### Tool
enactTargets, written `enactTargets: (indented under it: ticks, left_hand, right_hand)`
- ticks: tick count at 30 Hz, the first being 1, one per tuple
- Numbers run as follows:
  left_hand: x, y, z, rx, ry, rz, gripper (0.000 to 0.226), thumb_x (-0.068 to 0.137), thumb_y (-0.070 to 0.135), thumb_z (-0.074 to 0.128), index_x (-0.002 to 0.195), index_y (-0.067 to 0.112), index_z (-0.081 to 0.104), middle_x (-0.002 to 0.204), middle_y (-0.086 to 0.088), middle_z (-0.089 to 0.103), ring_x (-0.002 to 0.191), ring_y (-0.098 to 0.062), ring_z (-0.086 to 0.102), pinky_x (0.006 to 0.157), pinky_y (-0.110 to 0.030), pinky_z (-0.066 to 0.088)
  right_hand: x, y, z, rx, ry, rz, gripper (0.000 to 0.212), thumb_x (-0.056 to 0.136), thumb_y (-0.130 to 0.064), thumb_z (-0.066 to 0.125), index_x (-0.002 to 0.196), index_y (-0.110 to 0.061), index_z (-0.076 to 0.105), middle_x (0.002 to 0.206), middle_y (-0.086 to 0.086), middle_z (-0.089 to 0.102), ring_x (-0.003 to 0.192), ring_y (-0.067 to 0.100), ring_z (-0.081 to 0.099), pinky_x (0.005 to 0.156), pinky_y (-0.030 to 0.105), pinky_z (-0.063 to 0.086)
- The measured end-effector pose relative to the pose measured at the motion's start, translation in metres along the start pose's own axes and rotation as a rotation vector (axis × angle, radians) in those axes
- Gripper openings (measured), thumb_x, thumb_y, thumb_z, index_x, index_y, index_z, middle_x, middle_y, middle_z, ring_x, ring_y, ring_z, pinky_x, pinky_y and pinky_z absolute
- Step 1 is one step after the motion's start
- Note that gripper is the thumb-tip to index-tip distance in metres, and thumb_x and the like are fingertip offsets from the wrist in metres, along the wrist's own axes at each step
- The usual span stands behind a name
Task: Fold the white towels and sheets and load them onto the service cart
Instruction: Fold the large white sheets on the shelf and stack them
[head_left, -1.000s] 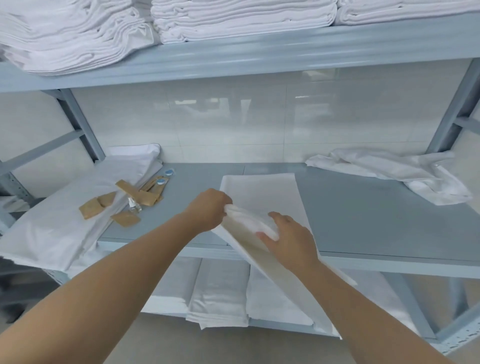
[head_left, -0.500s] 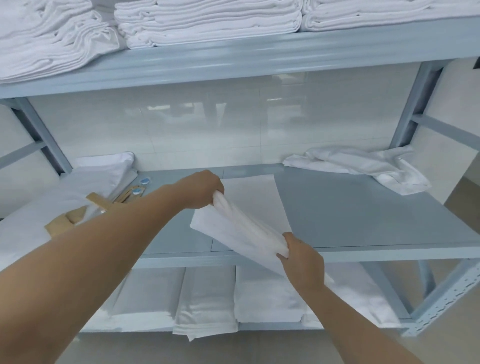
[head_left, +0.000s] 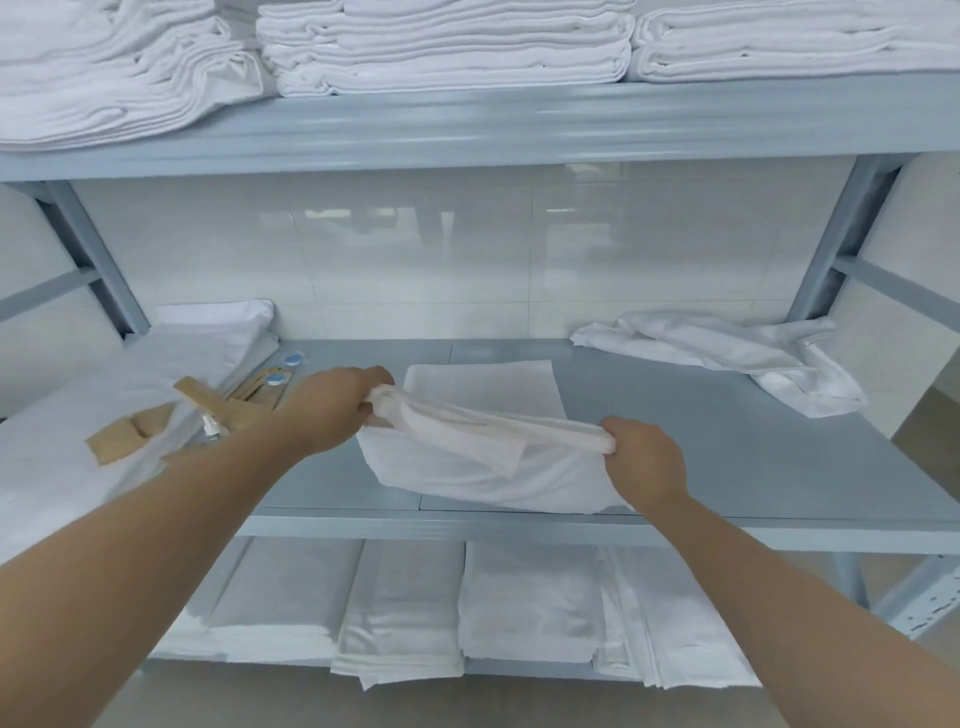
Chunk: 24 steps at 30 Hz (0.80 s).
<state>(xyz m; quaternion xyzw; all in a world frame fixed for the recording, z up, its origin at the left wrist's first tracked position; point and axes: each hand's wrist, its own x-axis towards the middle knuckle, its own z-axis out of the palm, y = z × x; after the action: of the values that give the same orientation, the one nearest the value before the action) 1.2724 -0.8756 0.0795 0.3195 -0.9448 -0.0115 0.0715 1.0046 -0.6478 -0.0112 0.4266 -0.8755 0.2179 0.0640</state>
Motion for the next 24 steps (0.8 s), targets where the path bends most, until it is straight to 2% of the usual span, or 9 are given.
enactTargets:
  ticks: [3,5,7,10,15,17,18,20,24]
  left_hand:
    - [-0.022,-0.001,0.027,0.058,0.125,-0.058,0.055,0.091,0.041,0.053,0.141,0.024,0.040,0.138,0.000,0.049,0.102,-0.026,0.061,0.063,-0.029,0.036]
    - [-0.035,-0.001,0.042,0.084,0.214,0.013,0.080,0.077,0.069,0.055,0.139,0.019,0.047,0.139,-0.004,0.050,0.109,-0.027,0.060,0.063,-0.031,0.043]
    - [-0.042,0.000,0.051,0.124,0.235,0.061,0.101,0.060,0.085,0.049,0.136,0.018,0.052,0.136,-0.010,0.053,0.115,-0.030,0.058,0.077,-0.041,0.052]
    - [-0.049,0.008,0.064,0.150,0.236,0.097,0.098,0.060,0.076,0.066,0.138,0.018,0.051,0.136,-0.014,0.054,0.120,-0.033,0.056,0.099,-0.050,0.044]
    - [-0.062,0.022,0.086,0.282,0.213,0.112,0.087,0.070,0.057,0.067,0.145,0.020,0.041,0.131,-0.008,0.057,0.117,-0.031,0.056,0.104,-0.055,0.037]
    - [-0.061,0.025,0.090,0.288,0.134,0.036,0.076,0.075,0.041,0.065,0.144,0.019,0.040,0.115,-0.004,0.064,0.102,-0.030,0.062,0.098,-0.047,0.042]
    - [-0.058,0.024,0.091,0.245,0.110,-0.018,0.066,0.079,0.035,0.060,0.140,0.020,0.042,0.105,-0.001,0.065,0.092,-0.029,0.063,0.087,-0.039,0.046]
    - [-0.049,0.016,0.092,0.086,0.121,-0.126,0.044,0.084,0.029,0.054,0.127,0.021,0.047,0.091,0.000,0.064,0.078,-0.030,0.062,0.061,-0.030,0.041]
    - [-0.018,-0.019,0.080,-0.364,0.179,-0.260,0.018,0.086,0.026,0.064,0.094,0.019,0.049,0.078,-0.002,0.060,0.078,-0.032,0.061,0.057,-0.029,0.034]
  right_hand:
    - [0.022,-0.014,-0.010,0.001,0.023,-0.046,0.023,0.078,-0.001,0.050,0.089,-0.015,0.064,0.082,0.005,0.065,0.079,0.031,0.059,0.059,0.031,0.040]
    - [0.033,-0.022,-0.015,-0.012,0.020,-0.073,0.021,0.078,-0.002,0.049,0.087,-0.016,0.063,0.082,0.005,0.065,0.080,0.031,0.059,0.058,0.031,0.040]
    - [0.042,-0.028,-0.019,-0.050,0.008,-0.097,0.019,0.079,-0.003,0.049,0.086,-0.016,0.062,0.084,0.004,0.065,0.082,0.031,0.059,0.059,0.031,0.040]
    - [0.051,-0.035,-0.020,-0.070,0.002,-0.131,0.016,0.079,-0.004,0.049,0.083,-0.016,0.059,0.083,0.005,0.064,0.080,0.030,0.059,0.058,0.030,0.039]
    - [0.062,-0.043,-0.014,-0.067,0.032,-0.146,0.017,0.079,-0.004,0.049,0.080,-0.017,0.060,0.077,0.003,0.063,0.076,0.030,0.059,0.054,0.029,0.035]
    - [0.067,-0.046,-0.010,-0.054,0.029,-0.175,0.016,0.081,-0.006,0.051,0.084,-0.017,0.062,0.078,0.004,0.064,0.077,0.030,0.060,0.054,0.030,0.035]
    - [0.070,-0.048,-0.008,-0.037,0.027,-0.188,0.016,0.082,-0.007,0.052,0.086,-0.017,0.063,0.080,0.004,0.065,0.078,0.030,0.060,0.055,0.030,0.035]
    - [0.077,-0.049,-0.006,0.027,0.041,-0.203,0.013,0.084,-0.011,0.055,0.088,-0.019,0.064,0.081,0.004,0.067,0.078,0.029,0.060,0.056,0.030,0.036]
    - [0.102,-0.043,-0.006,0.188,0.046,-0.168,0.005,0.084,-0.021,0.067,0.088,-0.022,0.070,0.080,0.003,0.068,0.078,0.026,0.061,0.063,0.035,0.048]
